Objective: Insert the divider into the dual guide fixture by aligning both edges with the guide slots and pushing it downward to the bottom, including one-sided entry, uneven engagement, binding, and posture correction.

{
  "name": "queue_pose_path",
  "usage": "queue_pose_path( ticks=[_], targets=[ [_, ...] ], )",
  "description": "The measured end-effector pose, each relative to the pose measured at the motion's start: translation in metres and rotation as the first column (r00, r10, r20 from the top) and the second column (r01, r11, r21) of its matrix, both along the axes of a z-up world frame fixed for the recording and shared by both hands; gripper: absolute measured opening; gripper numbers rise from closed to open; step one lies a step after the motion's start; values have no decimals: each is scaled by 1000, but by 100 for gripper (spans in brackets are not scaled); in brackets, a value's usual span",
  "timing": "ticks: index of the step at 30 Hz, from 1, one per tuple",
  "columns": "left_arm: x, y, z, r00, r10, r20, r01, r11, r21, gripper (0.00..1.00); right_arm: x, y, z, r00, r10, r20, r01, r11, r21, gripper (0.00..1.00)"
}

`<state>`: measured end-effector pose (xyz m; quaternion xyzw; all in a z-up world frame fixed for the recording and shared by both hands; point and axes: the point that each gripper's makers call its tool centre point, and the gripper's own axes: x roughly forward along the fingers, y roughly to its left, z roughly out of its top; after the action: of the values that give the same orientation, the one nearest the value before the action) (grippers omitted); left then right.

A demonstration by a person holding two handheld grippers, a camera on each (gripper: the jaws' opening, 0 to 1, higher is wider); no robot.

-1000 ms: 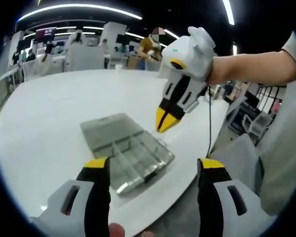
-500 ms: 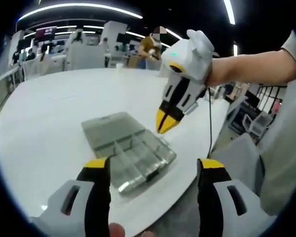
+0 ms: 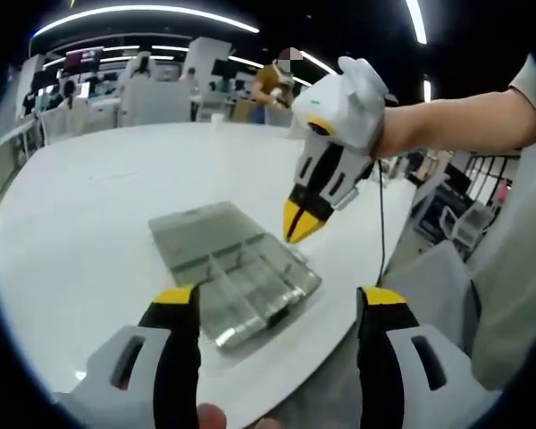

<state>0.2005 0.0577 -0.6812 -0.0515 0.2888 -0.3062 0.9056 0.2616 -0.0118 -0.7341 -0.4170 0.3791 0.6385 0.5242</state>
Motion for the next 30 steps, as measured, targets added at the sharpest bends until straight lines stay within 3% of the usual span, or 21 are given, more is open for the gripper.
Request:
queue_pose_path(
  ticks=[30],
  targets=[
    [0,0,0,1000,4,3,-4,1000,-5,69,-2,-2,-6,999,28,23,-28,999,-28,0]
  ],
)
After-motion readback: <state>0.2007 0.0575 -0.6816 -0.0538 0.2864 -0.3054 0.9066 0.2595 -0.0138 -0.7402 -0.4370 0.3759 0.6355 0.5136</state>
